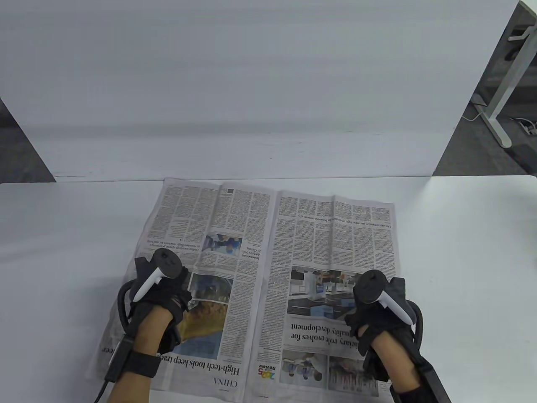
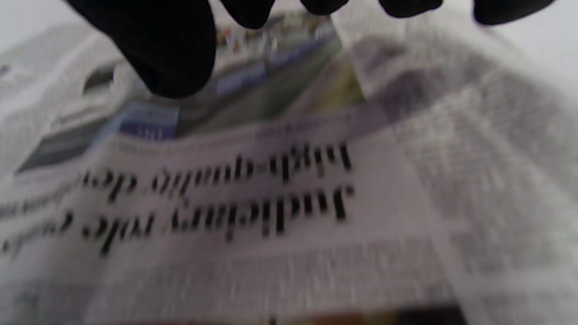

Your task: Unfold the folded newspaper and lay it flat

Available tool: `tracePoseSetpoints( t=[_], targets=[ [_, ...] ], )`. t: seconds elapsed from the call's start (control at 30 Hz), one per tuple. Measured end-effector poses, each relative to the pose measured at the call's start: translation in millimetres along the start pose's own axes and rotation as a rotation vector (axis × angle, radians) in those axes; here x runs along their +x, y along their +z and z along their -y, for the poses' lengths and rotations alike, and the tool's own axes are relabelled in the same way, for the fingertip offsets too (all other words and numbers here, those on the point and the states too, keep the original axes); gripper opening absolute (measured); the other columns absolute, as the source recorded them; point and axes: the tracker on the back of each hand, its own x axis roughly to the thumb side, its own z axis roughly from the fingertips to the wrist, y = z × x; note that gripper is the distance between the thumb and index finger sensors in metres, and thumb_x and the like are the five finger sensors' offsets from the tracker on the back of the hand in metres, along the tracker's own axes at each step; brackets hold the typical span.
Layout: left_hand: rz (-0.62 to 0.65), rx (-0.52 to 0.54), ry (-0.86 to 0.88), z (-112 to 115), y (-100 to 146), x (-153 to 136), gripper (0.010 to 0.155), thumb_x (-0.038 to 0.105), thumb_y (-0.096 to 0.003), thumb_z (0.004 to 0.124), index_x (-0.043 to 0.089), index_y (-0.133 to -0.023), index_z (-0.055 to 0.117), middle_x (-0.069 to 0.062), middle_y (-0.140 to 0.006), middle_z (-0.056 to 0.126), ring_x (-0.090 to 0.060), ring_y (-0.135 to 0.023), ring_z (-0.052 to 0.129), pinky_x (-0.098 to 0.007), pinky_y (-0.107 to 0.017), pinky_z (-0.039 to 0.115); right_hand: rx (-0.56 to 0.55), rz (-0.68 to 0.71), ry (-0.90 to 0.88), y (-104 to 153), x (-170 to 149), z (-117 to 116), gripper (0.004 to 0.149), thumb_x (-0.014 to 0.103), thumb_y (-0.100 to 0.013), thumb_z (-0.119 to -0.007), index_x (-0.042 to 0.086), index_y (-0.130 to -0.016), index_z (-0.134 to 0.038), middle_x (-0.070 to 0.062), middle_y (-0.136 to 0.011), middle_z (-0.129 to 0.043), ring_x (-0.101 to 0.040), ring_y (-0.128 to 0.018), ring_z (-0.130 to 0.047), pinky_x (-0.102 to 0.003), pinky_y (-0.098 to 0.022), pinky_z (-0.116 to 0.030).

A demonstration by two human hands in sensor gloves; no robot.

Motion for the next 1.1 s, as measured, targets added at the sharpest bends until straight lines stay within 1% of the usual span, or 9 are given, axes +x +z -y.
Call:
tracePoseSetpoints(
  t=[0.03,0.07,0.13,0.2,0.37,0.53,0.63,0.87,1.1],
  targets=[
    [-0.005,-0.015,-0.005,3.3,-0.7,0.3,0.069,0.039,-0.0466,0.078,0.036,-0.107,0.046,-0.016,-0.116,0.028,-0.064,-0.103,0.03,-0.071,-0.071,0.04,0.021,-0.002,-0.016,-3.5,-2.2,-3.7,0.077,0.04,-0.046,-0.082,0.013,-0.107,-0.043,-0.033,-0.11,-0.029,-0.072,-0.09,-0.033,-0.082,-0.053,-0.049],
    [-0.001,-0.04,0.0,6.1,-1.5,0.0,0.069,0.04,-0.0464,0.078,0.035,-0.107,0.047,-0.017,-0.116,0.029,-0.065,-0.102,0.03,-0.072,-0.071,0.04,0.036,-0.003,-0.021,-5.3,-3.7,-5.2,0.076,0.039,-0.046,-0.082,0.011,-0.106,-0.044,-0.033,-0.109,-0.025,-0.071,-0.089,-0.027,-0.082,-0.053,-0.048],
    [-0.007,-0.089,0.033,9.5,-1.8,-0.8,0.069,0.04,-0.0471,0.077,0.035,-0.108,0.045,-0.017,-0.115,0.021,-0.066,-0.1,0.025,-0.072,-0.071,0.039,0.001,-0.005,-0.016,-6.2,-5.8,-3.2,0.076,0.039,-0.046,-0.082,0.012,-0.106,-0.045,-0.032,-0.109,-0.026,-0.071,-0.089,-0.028,-0.082,-0.053,-0.05],
    [-0.014,-0.068,0.045,9.2,-1.1,-1.3,0.068,0.04,-0.0469,0.077,0.034,-0.108,0.047,-0.018,-0.114,0.023,-0.067,-0.099,0.027,-0.073,-0.07,0.041,0.001,-0.007,-0.039,-7.8,-7.9,-1.8,0.075,0.039,-0.046,-0.082,0.012,-0.106,-0.047,-0.032,-0.109,-0.027,-0.07,-0.09,-0.029,-0.082,-0.053,-0.05],
    [-0.033,-0.092,0.05,10.9,-0.5,-1.1,0.068,0.042,-0.0475,0.076,0.035,-0.108,0.045,-0.019,-0.114,0.02,-0.069,-0.096,0.027,-0.074,-0.069,0.044,-0.031,-0.007,-0.066,-16.9,-17.3,2.0,0.074,0.039,-0.046,-0.082,0.015,-0.106,-0.046,-0.027,-0.111,-0.026,-0.067,-0.092,-0.024,-0.081,-0.056,-0.044],
    [-0.04,-0.075,0.035,13.0,-1.2,4.5,0.071,0.047,-0.0465,0.076,0.034,-0.108,0.043,-0.02,-0.113,0.02,-0.07,-0.095,0.028,-0.074,-0.068,0.046,-0.049,-0.002,-0.083,-29.9,-24.4,10.4,0.073,0.039,-0.046,-0.082,0.018,-0.106,-0.047,-0.022,-0.113,-0.027,-0.063,-0.094,-0.021,-0.08,-0.058,-0.04],
    [-0.04,-0.064,0.038,14.7,-2.6,7.5,0.073,0.049,-0.0461,0.076,0.034,-0.108,0.041,-0.02,-0.113,0.019,-0.07,-0.094,0.027,-0.074,-0.068,0.046,-0.068,-0.004,-0.106,-38.5,-28.8,13.3,0.073,0.039,-0.046,-0.083,0.02,-0.106,-0.046,-0.019,-0.113,-0.026,-0.061,-0.095,-0.018,-0.08,-0.058,-0.035],
    [-0.049,-0.037,-0.001,16.2,-6.9,18.0,0.075,0.053,-0.045,0.075,0.034,-0.108,0.038,-0.021,-0.112,0.019,-0.071,-0.094,0.028,-0.074,-0.067,0.048,-0.074,-0.012,-0.132,-49.5,-35.7,19.2,0.073,0.039,-0.046,-0.083,0.023,-0.107,-0.045,-0.014,-0.114,-0.024,-0.056,-0.098,-0.014,-0.079,-0.06,-0.029],
    [-0.05,-0.034,0.004,15.8,-7.1,20.1,0.076,0.054,-0.0452,0.075,0.032,-0.108,0.037,-0.022,-0.112,0.019,-0.072,-0.093,0.028,-0.075,-0.066,0.049,-0.088,-0.014,-0.142,-52.7,-41.3,20.0,0.072,0.038,-0.046,-0.083,0.025,-0.106,-0.044,-0.011,-0.115,-0.023,-0.054,-0.099,-0.011,-0.078,-0.061,-0.026]
  ],
)
